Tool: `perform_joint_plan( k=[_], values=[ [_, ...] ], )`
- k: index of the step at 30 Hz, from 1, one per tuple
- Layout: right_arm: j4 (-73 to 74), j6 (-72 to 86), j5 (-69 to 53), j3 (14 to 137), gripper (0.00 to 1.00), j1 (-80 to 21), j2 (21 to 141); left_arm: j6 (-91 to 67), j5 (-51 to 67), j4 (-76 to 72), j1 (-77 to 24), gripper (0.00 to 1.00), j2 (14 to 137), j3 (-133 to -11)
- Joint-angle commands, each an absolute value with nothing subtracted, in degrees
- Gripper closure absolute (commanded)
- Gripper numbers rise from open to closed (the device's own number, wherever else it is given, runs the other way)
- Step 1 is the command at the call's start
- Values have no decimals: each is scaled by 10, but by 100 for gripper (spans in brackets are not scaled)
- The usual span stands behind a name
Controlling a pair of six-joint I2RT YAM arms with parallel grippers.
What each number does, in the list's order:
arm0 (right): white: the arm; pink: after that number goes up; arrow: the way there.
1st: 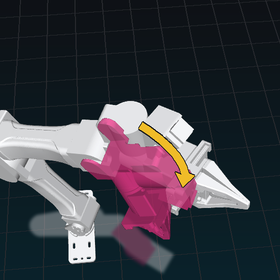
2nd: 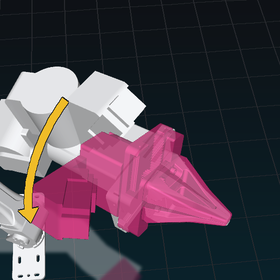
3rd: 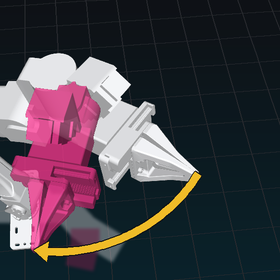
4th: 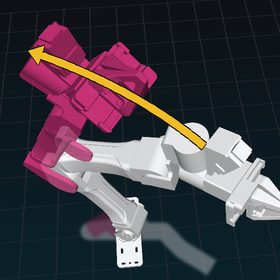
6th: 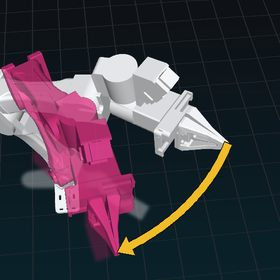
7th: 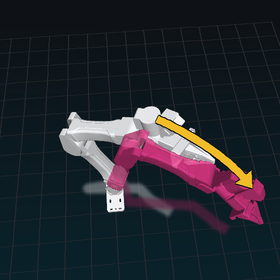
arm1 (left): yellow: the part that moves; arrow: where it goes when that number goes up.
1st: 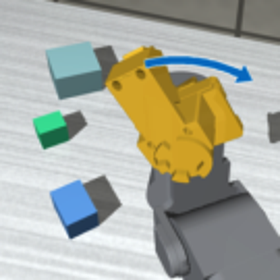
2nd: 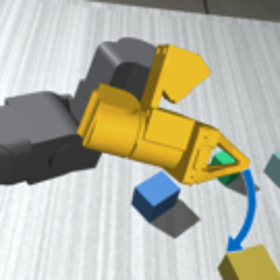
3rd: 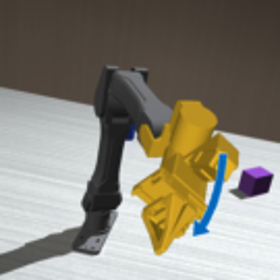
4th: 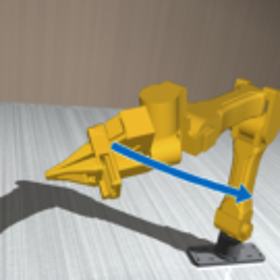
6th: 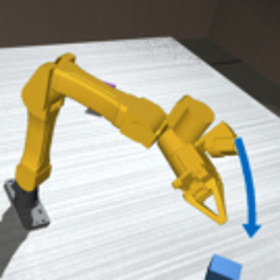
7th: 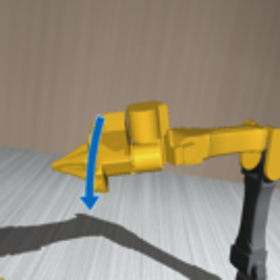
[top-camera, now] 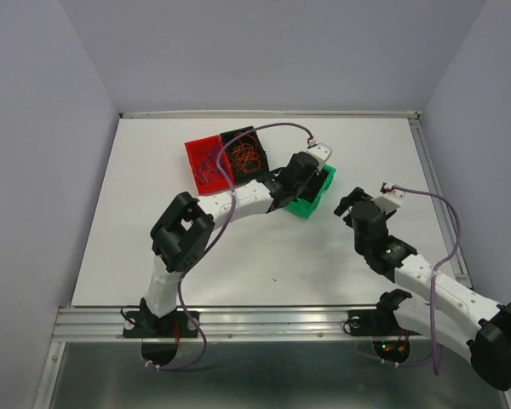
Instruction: Untangle the cables
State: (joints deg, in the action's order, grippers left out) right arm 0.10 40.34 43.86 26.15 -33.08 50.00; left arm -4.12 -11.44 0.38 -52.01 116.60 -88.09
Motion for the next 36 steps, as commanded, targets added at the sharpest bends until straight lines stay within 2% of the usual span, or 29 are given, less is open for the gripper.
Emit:
perform_joint_plan(
  k=[1,5,12,19,23,26,30,31,32,33,35,36],
  values=[
    [-4,403,446,279,22,-330,515,-27,-124,-6,-516,30,1085,-874],
    [-14,389,440,300,28,-331,539,-21,-117,-4,-505,30,1060,-856],
    [-42,333,415,392,29,-330,656,23,-45,15,-461,28,999,-819],
    [-92,286,392,460,32,-328,754,71,125,-10,-368,14,875,-724],
    [-94,277,395,504,36,-325,802,84,126,-31,-331,11,830,-676],
    [-93,272,406,532,44,-325,836,95,125,-53,-312,11,796,-636],
    [-94,272,420,548,50,-324,876,100,118,-83,-298,11,758,-598],
    [-94,274,420,550,54,-324,880,98,120,-84,-298,11,756,-596],
    [-94,275,419,555,64,-324,885,98,121,-85,-297,11,754,-596],
    [-93,277,417,557,70,-325,890,98,124,-85,-298,11,753,-595],
    [-93,280,418,559,73,-325,900,97,130,-85,-298,11,756,-593],
    [-93,280,417,560,78,-324,903,98,133,-85,-298,11,757,-593]
  ],
)
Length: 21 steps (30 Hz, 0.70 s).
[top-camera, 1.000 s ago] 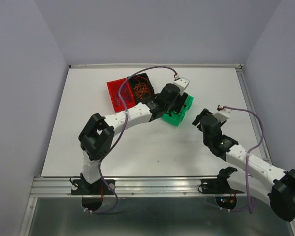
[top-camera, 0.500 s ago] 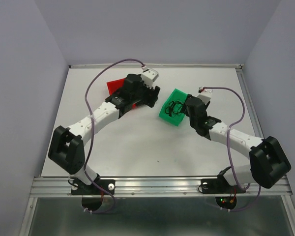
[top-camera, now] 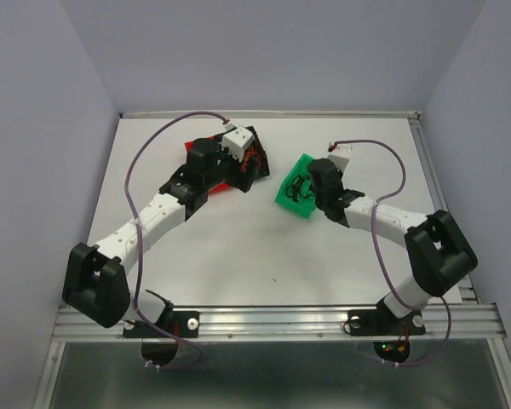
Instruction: Untangle the cables
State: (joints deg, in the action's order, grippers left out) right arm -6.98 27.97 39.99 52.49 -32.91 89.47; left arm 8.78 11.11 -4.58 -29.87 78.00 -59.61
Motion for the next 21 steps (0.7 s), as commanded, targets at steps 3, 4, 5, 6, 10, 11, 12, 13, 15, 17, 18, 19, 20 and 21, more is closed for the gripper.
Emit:
perform_joint_plan(
  k=[3,4,5,6,10,11,12,13,15,17,18,19,20,21],
  values=[
    [-94,285,399,562,99,-325,909,97,134,-85,-297,12,767,-596],
    [-94,287,378,566,99,-325,911,98,135,-85,-298,12,771,-598],
    [-97,287,368,569,99,-325,918,98,134,-85,-298,12,773,-598],
    [-98,287,350,570,99,-326,924,98,135,-85,-298,12,775,-598],
    [-100,287,329,599,99,-326,965,98,141,-83,-298,13,784,-600],
    [-99,287,329,607,99,-325,977,98,140,-83,-297,13,784,-600],
    [-97,287,326,613,99,-325,997,100,140,-83,-298,13,785,-600],
    [-93,290,324,620,99,-325,1010,100,139,-83,-298,13,783,-600],
    [-63,304,330,650,99,-325,1030,100,138,-83,-298,14,781,-599],
    [-26,323,353,671,99,-325,1062,101,140,-83,-298,14,778,-599],
    [-17,329,365,685,99,-326,1073,101,140,-83,-298,14,777,-598],
    [-11,333,382,689,99,-326,1090,101,143,-83,-298,14,774,-597],
    [-2,341,388,694,99,-326,1100,100,143,-83,-298,14,775,-597],
    [-2,344,391,707,99,-326,1110,101,144,-83,-298,14,773,-596]
  ],
)
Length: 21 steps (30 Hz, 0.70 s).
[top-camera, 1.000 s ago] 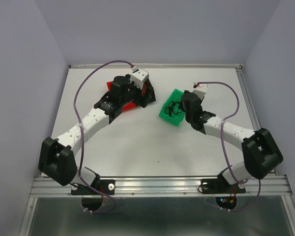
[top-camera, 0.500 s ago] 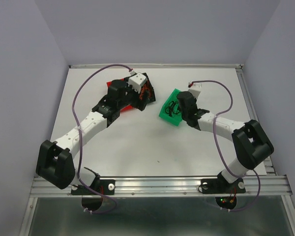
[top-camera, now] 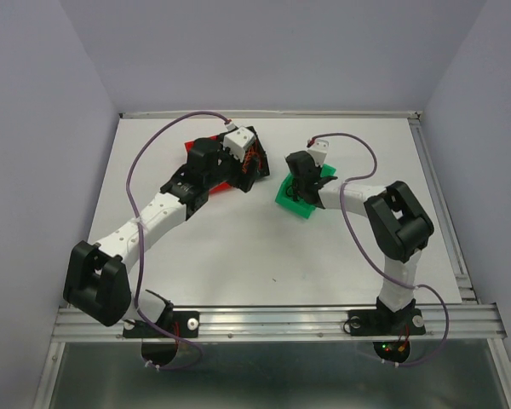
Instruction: Untangle the cables
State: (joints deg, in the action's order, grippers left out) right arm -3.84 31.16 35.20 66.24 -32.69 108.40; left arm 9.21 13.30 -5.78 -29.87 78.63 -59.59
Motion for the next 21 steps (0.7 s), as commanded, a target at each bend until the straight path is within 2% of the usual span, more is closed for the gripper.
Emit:
perform_joint_plan(
  k=[1,5,8,12,13,14,21],
  values=[
    [16,345,388,714,99,-326,1119,100,147,-83,-298,14,774,-596],
    [26,345,384,739,99,-326,1156,103,145,-84,-298,14,772,-593],
    [27,340,388,737,98,-325,1138,109,134,-88,-298,14,764,-587],
    [27,334,389,720,82,-326,1082,116,123,-109,-298,13,744,-571],
    [26,332,395,715,82,-328,1058,117,119,-112,-298,12,737,-566],
    [25,328,399,705,75,-330,1045,119,116,-117,-298,12,734,-563],
    [16,309,398,653,48,-336,942,120,107,-124,-297,12,725,-557]
  ],
)
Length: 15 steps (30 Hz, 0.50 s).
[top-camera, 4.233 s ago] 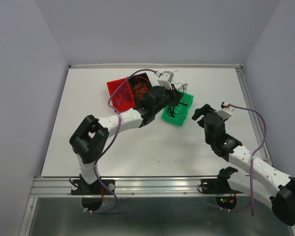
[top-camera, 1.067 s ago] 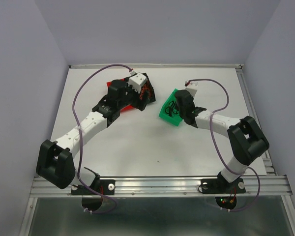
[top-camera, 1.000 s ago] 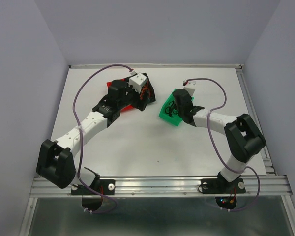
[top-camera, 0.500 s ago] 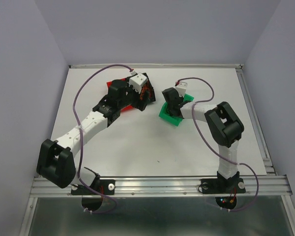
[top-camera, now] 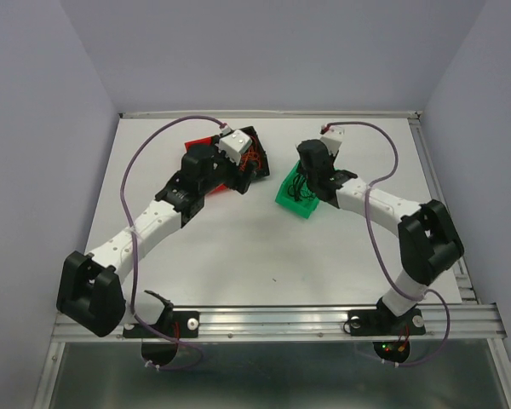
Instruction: Untangle the cables
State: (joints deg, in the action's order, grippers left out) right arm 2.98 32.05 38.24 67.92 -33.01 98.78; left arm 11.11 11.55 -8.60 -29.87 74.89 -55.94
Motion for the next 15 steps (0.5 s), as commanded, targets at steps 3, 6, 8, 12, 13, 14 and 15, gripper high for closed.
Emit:
perform_joint_plan(
  k=[3,6,8,12,13,14,15],
  values=[
    [11,305,391,615,27,-337,888,122,106,-123,-298,11,721,-555],
    [-13,291,369,560,10,-337,810,126,98,-126,-298,8,708,-549],
    [-38,270,329,497,7,-337,765,137,83,-125,-297,7,689,-538],
    [-141,204,241,364,0,-338,596,160,9,-179,-288,1,622,-470],
    [-151,199,223,343,0,-338,565,170,5,-192,-287,1,587,-453],
    [-162,189,215,304,0,-338,537,173,5,-213,-283,1,569,-419],
    [-165,185,200,287,0,-338,481,175,-21,-220,-280,1,536,-403]
  ],
)
